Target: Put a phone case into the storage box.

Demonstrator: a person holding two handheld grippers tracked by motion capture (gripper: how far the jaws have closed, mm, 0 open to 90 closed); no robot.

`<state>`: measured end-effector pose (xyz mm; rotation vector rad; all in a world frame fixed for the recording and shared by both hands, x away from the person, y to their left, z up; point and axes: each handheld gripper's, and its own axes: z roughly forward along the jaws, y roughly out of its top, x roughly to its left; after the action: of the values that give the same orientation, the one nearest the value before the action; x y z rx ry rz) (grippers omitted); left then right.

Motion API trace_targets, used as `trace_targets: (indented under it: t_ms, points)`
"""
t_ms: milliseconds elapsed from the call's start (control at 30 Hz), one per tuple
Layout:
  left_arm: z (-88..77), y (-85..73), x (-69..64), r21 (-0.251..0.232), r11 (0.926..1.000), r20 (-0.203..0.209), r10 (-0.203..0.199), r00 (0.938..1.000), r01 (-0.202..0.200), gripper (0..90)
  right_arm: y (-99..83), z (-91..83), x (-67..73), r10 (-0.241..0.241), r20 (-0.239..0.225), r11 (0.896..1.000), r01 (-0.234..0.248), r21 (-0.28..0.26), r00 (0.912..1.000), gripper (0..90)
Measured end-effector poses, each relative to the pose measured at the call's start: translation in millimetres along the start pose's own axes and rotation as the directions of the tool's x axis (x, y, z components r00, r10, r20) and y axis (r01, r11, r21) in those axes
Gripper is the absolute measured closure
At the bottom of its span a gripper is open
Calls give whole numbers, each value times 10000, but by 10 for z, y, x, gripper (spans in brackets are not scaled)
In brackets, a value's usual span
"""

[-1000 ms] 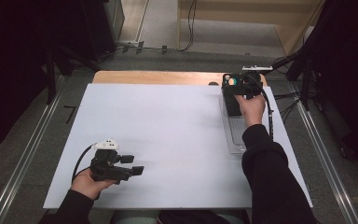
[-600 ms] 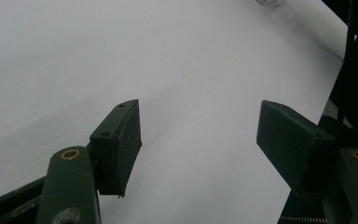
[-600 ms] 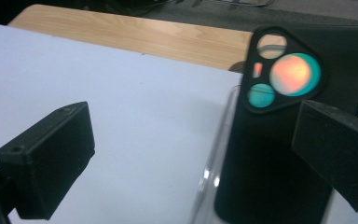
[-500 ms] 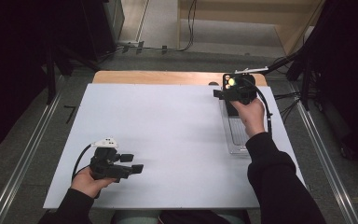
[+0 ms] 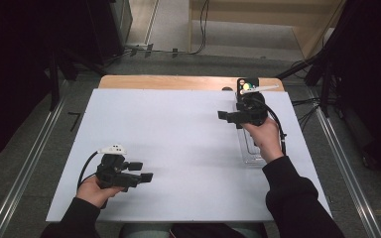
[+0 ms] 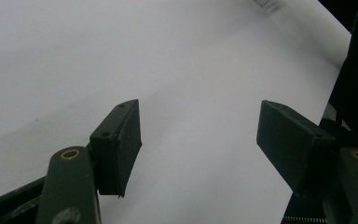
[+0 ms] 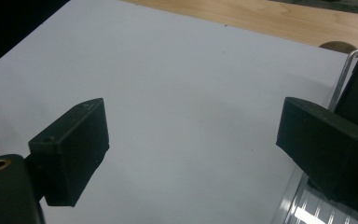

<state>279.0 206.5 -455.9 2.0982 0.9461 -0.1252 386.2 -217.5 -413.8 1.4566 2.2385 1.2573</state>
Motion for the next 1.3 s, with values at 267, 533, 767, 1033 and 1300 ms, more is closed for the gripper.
trace_targets:
  t_ms: [267,533,767,1033,1300]
  points:
    - [28,31,-14,66,9999,79,133,9999,-133,308,-142,-67,48,-95,-631,9995,115,311,9980,173]
    - [23,39,-16,30,9998,126,182,9998,-183,308,-298,-139,143,-308,-1227,9979,375,530,9920,190]
    - [13,43,-23,0,9998,109,186,9998,-186,308,-490,-241,260,-797,-2121,9921,982,782,9740,190]
    - [10,43,-27,1,9998,115,212,9997,-212,308,-699,-353,343,-1146,-2352,9872,1372,820,9652,190]
    - [4,43,-51,-76,9995,127,315,9994,-314,308,-930,-429,358,-1787,-2280,9731,2061,1027,9571,190]
